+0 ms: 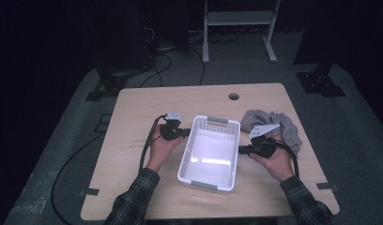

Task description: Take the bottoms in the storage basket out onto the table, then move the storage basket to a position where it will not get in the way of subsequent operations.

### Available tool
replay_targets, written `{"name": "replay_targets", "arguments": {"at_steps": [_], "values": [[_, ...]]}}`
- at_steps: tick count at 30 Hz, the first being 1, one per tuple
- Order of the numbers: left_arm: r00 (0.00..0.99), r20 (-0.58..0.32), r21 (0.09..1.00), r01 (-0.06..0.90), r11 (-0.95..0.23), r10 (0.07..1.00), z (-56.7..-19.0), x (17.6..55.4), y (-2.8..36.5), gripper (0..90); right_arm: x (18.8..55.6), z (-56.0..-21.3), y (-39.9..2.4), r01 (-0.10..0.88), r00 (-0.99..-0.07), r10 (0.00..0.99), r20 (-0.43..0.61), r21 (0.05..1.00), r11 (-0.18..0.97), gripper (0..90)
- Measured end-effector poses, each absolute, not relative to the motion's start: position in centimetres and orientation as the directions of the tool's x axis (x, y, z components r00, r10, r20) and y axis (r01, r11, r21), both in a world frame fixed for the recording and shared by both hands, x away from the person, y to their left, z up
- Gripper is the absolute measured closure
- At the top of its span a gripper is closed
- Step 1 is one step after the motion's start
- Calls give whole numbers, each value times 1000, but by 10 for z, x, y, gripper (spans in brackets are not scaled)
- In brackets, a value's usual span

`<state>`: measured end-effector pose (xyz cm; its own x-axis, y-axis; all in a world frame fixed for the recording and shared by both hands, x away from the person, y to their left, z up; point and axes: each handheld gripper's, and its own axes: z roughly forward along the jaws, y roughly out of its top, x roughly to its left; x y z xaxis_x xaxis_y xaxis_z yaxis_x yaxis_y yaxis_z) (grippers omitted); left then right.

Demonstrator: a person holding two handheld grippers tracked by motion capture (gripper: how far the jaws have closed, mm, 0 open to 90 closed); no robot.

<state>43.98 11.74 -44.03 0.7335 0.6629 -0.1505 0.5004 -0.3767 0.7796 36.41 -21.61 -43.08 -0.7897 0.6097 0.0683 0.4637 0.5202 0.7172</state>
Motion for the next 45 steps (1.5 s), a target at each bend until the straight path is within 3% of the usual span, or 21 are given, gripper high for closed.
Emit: {"name": "replay_targets", "arguments": {"at_steps": [15,22,28,29,31,33,38,45], "values": [[725,-195,769,531,-356,661,-441,456,132,900,365,-433,-195,435,-819,570,63,716,546,896],[712,-206,775,538,-332,672,-438,456,140,831,365,-433,-199,434,-805,591,49,728,531,888],[694,-195,778,539,-321,693,-433,454,154,753,366,-435,-216,453,-760,648,37,746,488,738],[690,-191,778,540,-322,698,-431,452,158,730,366,-438,-221,457,-743,669,28,751,477,661],[689,-193,779,541,-318,698,-430,451,161,714,366,-439,-223,456,-739,674,24,753,474,631],[683,-181,782,537,-318,708,-427,449,165,645,366,-443,-228,467,-716,698,18,756,459,521],[680,-151,775,532,-341,718,-421,444,171,552,365,-451,-235,478,-706,708,19,750,457,440],[688,-124,766,525,-372,715,-411,430,174,502,363,-462,-237,507,-691,722,19,725,467,399]]}}
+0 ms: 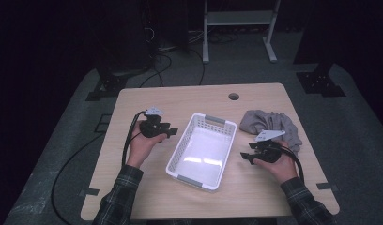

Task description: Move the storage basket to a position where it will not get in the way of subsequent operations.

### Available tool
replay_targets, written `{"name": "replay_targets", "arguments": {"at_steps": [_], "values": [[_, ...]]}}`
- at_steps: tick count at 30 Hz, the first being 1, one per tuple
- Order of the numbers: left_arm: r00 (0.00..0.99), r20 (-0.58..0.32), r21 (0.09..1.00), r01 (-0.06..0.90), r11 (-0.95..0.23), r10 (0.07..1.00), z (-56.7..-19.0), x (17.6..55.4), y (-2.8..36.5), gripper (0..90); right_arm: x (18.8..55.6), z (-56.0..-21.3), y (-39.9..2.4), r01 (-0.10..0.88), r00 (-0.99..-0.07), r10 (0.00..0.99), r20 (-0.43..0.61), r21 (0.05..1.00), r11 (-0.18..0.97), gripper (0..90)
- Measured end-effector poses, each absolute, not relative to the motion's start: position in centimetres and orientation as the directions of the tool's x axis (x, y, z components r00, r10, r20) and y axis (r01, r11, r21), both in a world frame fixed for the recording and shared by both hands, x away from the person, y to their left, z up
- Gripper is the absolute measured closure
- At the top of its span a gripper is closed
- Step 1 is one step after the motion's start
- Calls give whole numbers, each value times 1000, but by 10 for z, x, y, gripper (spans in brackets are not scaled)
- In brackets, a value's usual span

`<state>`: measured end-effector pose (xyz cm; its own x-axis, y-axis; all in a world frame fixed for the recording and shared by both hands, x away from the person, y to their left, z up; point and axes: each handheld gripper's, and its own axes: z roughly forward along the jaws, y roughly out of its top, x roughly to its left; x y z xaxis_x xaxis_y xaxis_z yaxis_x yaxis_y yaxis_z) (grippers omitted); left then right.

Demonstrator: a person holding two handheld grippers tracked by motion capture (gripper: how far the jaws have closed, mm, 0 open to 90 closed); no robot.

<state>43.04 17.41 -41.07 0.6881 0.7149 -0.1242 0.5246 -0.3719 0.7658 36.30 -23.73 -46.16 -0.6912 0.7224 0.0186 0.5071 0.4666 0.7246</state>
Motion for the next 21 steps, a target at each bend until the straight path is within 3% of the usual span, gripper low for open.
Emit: {"name": "replay_targets", "arguments": {"at_steps": [21], "values": [[726,-104,745,510,-430,680,-404,374,157,452,362,-472,-229,531,-699,715,21,685,498,370]]}}
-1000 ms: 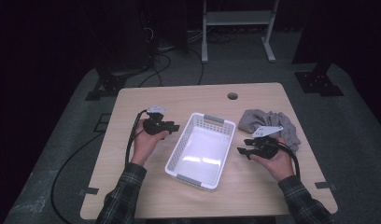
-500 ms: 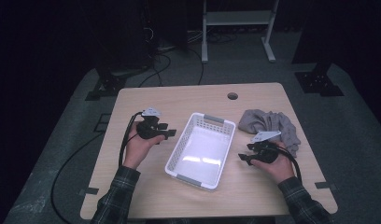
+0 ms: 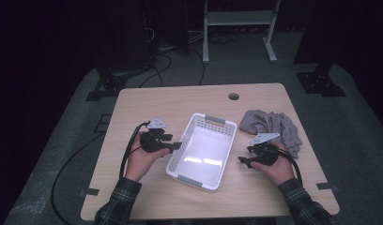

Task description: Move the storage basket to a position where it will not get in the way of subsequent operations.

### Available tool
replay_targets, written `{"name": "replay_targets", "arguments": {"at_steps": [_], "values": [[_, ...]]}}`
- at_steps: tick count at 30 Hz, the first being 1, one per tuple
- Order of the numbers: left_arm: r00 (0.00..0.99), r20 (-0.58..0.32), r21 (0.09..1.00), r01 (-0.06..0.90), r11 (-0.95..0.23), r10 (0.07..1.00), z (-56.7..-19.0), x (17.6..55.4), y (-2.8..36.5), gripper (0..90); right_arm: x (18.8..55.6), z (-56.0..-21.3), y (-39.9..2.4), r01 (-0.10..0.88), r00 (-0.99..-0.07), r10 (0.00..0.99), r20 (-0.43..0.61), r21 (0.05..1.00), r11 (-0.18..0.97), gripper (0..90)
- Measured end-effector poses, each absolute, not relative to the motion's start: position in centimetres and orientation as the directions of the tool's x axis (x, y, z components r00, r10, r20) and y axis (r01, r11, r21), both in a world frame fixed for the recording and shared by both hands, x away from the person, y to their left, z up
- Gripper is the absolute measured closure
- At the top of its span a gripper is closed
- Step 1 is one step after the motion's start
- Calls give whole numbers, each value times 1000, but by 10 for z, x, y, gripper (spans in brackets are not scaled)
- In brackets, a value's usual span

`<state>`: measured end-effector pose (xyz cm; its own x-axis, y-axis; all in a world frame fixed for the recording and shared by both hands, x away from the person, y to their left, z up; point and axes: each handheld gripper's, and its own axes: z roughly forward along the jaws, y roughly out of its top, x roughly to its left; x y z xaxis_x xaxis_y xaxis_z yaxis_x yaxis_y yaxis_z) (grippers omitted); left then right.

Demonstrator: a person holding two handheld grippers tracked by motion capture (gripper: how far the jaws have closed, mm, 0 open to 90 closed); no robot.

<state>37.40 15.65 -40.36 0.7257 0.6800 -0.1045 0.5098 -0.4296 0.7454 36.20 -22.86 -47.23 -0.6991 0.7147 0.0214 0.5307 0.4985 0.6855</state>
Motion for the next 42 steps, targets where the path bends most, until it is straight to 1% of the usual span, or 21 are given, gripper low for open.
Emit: {"name": "replay_targets", "arguments": {"at_steps": [5,6,10,11,15,18,19,21,22,23,25,29,35,38,42], "values": [[727,-93,737,510,-444,680,-408,369,149,470,361,-475,-226,526,-699,715,7,683,507,342],[725,-90,733,512,-447,683,-410,368,147,473,361,-476,-227,522,-700,714,3,685,508,318],[731,-93,726,514,-457,676,-414,367,144,494,359,-478,-227,520,-696,718,7,695,497,283],[739,-79,714,510,-480,669,-416,366,140,500,357,-479,-227,518,-691,722,8,703,488,250],[742,-62,700,509,-501,668,-420,366,134,516,354,-481,-229,514,-689,725,8,710,481,221],[742,-48,684,512,-519,668,-422,368,134,555,353,-485,-230,499,-690,724,12,732,463,182],[737,-56,675,525,-518,674,-422,369,135,617,353,-486,-231,493,-690,724,13,740,457,181],[733,-64,672,533,-513,677,-423,369,136,658,352,-486,-231,492,-689,725,11,741,457,181],[731,-67,673,536,-510,679,-424,370,136,658,352,-486,-231,492,-689,725,11,741,457,181],[725,-69,663,546,-512,685,-423,372,138,719,352,-486,-231,494,-687,726,10,740,456,182],[723,-58,659,546,-518,688,-422,373,139,731,353,-486,-231,493,-688,726,9,740,458,181],[700,-80,662,569,-488,709,-422,379,145,777,353,-486,-231,494,-686,728,11,741,455,182],[689,-74,655,579,-486,721,-421,386,149,848,353,-486,-231,496,-686,727,12,740,455,181],[696,-74,654,575,-492,714,-421,387,149,849,353,-486,-231,495,-687,726,13,740,455,181],[699,-103,653,585,-482,708,-420,391,151,850,351,-486,-230,497,-683,730,14,741,451,181]]}}
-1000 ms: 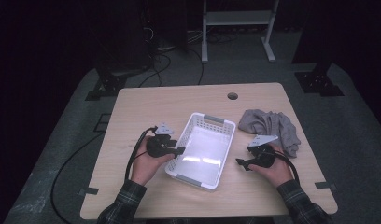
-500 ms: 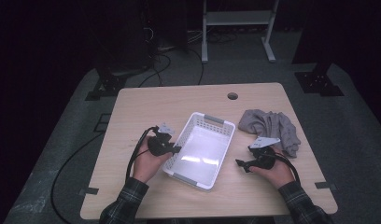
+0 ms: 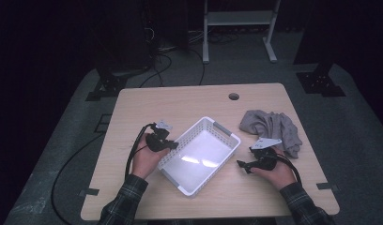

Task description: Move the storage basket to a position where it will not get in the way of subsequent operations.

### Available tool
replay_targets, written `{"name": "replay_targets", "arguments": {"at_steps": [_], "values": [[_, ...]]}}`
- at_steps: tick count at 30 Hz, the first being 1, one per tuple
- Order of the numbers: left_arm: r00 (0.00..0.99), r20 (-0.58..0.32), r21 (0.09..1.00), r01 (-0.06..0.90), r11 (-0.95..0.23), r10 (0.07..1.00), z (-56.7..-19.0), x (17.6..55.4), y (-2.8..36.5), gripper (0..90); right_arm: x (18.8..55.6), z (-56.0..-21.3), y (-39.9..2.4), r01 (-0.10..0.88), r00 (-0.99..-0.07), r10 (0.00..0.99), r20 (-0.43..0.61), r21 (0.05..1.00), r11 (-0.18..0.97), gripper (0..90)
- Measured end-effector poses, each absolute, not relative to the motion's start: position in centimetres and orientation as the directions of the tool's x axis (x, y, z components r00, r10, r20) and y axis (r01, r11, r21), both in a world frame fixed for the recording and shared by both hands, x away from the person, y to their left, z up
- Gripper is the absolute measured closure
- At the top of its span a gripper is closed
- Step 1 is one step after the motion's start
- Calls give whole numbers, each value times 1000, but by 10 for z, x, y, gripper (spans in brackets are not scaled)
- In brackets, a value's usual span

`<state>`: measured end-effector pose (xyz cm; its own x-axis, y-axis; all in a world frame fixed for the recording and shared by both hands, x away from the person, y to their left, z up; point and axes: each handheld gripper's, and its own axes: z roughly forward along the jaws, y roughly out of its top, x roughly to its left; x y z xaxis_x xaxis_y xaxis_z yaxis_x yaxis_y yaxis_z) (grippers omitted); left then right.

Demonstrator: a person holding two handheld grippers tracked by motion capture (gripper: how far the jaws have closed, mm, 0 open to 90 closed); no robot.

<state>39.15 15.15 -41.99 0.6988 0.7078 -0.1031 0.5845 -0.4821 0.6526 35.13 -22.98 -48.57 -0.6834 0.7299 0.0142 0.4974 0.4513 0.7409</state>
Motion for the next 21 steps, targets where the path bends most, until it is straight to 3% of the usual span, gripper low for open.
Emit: {"name": "replay_targets", "arguments": {"at_steps": [21], "values": [[671,-127,700,582,-413,731,-404,423,184,851,355,-486,-227,498,-686,728,14,738,455,169]]}}
